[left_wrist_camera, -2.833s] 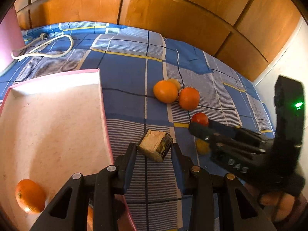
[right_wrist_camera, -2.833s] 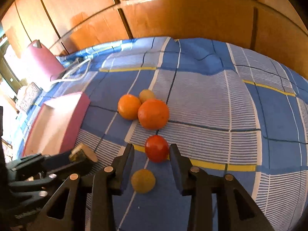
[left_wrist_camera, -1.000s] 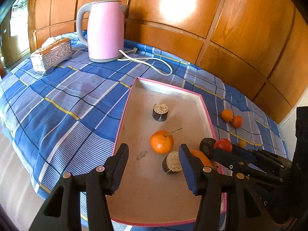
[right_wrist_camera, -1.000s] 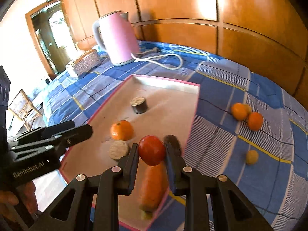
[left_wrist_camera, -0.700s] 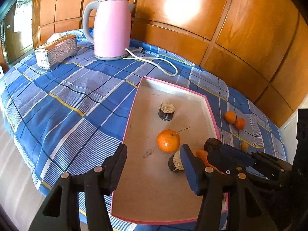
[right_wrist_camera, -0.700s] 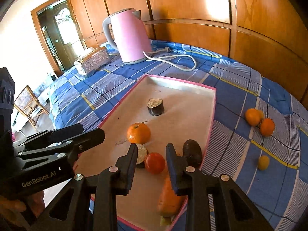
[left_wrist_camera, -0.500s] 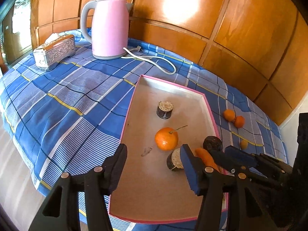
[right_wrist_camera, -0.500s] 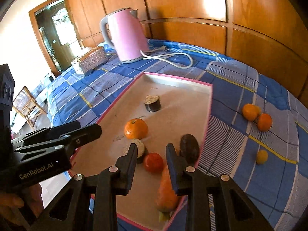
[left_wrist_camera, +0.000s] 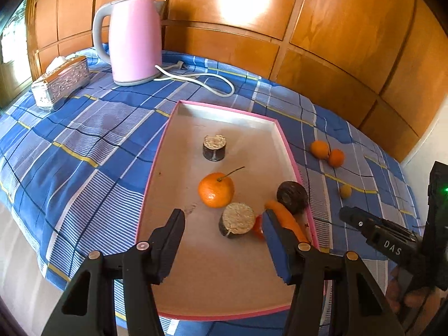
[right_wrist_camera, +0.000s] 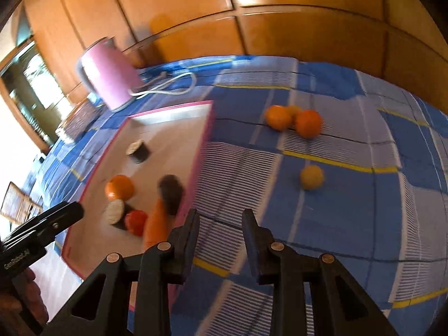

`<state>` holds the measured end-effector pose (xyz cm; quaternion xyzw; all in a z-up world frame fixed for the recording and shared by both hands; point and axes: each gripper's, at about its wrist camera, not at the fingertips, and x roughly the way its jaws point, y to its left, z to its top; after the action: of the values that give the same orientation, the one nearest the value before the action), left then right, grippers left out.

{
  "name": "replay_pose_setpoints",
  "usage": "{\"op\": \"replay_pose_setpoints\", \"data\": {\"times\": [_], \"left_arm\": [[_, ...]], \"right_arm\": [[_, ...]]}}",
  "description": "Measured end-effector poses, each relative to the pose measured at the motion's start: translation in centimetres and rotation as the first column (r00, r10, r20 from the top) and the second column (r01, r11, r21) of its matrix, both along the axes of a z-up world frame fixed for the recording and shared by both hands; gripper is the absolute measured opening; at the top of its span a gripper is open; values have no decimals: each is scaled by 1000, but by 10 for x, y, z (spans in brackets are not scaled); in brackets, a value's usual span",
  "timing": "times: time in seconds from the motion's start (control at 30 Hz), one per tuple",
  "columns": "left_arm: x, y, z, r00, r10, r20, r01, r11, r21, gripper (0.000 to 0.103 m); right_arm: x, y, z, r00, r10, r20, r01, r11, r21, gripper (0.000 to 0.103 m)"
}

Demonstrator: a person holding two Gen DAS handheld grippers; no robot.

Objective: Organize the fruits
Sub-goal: 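Release the pale cube in the tray with the left gripper while the right gripper lowers the tomato into it, then grasp the orange with the left gripper while the right gripper grasps the brown potato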

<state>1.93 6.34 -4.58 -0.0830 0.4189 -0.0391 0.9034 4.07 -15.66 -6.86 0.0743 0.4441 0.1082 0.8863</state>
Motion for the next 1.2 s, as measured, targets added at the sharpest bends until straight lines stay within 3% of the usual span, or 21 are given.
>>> {"op": "replay_pose_setpoints", "data": {"times": [0.6, 1.2], "left_arm": [[14, -43, 8, 992, -125, 7, 125, 991, 40, 65], [43, -83, 5, 978, -205, -23, 206, 977, 55, 65]], "right_arm": [[-2, -65, -7, 987, -162, -14, 163, 986, 23, 33], [23, -70, -19, 987, -153, -42, 154, 988, 15, 33]]}}
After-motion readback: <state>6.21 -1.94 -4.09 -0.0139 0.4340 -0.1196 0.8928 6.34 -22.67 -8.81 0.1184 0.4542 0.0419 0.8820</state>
